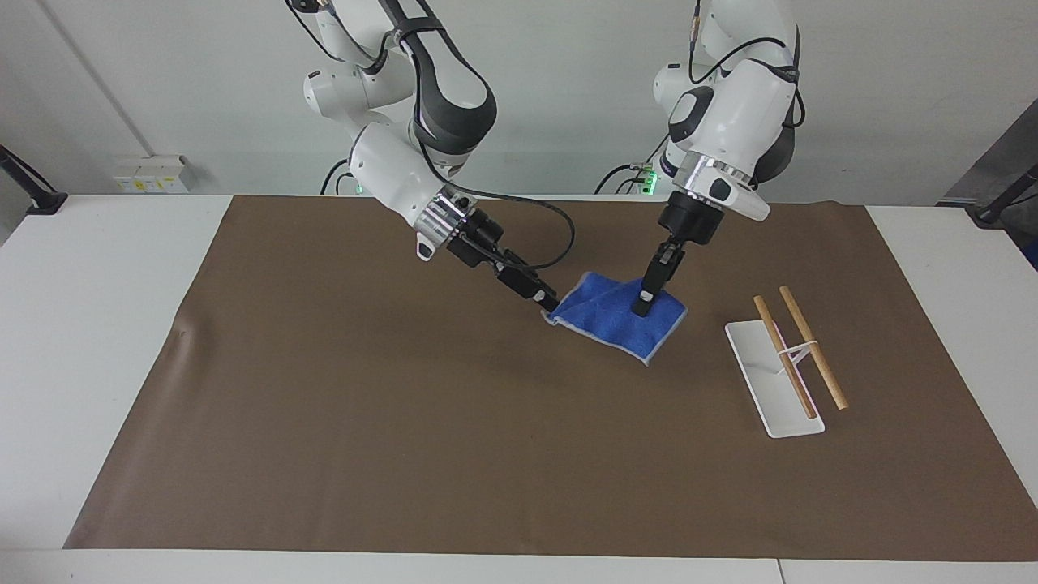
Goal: Right arm passes towel to left arm to hang
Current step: 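Carry the towel to the sticks while the right gripper releases and withdraws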
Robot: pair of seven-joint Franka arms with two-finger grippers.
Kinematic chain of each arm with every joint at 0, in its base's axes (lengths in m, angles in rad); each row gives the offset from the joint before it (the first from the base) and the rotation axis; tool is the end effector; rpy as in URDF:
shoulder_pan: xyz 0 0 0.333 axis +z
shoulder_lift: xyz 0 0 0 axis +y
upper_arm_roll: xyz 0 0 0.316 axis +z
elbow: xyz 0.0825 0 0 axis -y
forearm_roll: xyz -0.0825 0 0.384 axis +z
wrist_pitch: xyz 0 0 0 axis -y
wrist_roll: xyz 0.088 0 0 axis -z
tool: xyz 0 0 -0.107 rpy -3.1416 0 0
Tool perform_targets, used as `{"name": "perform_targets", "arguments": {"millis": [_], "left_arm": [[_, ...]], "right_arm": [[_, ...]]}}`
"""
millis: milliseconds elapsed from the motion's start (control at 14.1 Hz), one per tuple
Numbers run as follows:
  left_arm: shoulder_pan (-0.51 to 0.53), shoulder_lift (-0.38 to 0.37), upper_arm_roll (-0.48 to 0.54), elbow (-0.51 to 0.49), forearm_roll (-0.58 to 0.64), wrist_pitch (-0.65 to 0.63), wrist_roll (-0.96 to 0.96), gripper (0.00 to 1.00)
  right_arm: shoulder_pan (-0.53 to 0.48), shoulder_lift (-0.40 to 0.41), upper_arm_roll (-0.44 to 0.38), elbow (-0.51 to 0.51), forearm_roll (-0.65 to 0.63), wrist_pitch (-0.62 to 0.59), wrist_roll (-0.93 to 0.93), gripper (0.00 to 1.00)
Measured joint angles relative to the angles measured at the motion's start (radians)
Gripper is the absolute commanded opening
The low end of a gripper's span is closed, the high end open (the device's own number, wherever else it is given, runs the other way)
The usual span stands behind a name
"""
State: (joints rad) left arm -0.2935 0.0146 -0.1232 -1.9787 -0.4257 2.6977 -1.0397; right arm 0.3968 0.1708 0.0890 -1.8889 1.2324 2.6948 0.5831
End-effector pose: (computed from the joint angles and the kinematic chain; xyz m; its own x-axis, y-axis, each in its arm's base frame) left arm 0.5601 -0.2324 0.5383 0.5984 0.8004 -0.0357 0.5971 -0.4157 0.6861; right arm 0.5789 0.2670 0.4693 0.5830 -0.6951 -0.4206 -0.6754 -0.1269 -0.7264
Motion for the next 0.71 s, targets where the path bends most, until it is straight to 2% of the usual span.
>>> {"name": "perform_targets", "arguments": {"millis": [142,355,639,710], "left_arm": [[0.05,0.006,0.002,-0.006,0.0,-0.004,0.03,0.0],[0.134,0.013,0.004,-0.026,0.0,-0.015,0.064,0.0],[0.256,0.023,0.005,-0.068,0.0,-0.022,0.148,0.0],[0.286,0.026,0.006,-0.071,0.0,-0.022,0.17,0.0]], "right_arm": [[-0.009,0.005,0.0,-0.031,-0.19,0.046,-0.054,1.0],[-0.086,0.008,-0.002,-0.082,-0.532,0.044,-0.156,1.0],[-0.21,-0.003,-0.004,-0.089,-1.07,-0.151,-0.187,1.0],[-0.23,-0.016,-0.004,-0.077,-1.142,-0.211,-0.187,1.0]]}}
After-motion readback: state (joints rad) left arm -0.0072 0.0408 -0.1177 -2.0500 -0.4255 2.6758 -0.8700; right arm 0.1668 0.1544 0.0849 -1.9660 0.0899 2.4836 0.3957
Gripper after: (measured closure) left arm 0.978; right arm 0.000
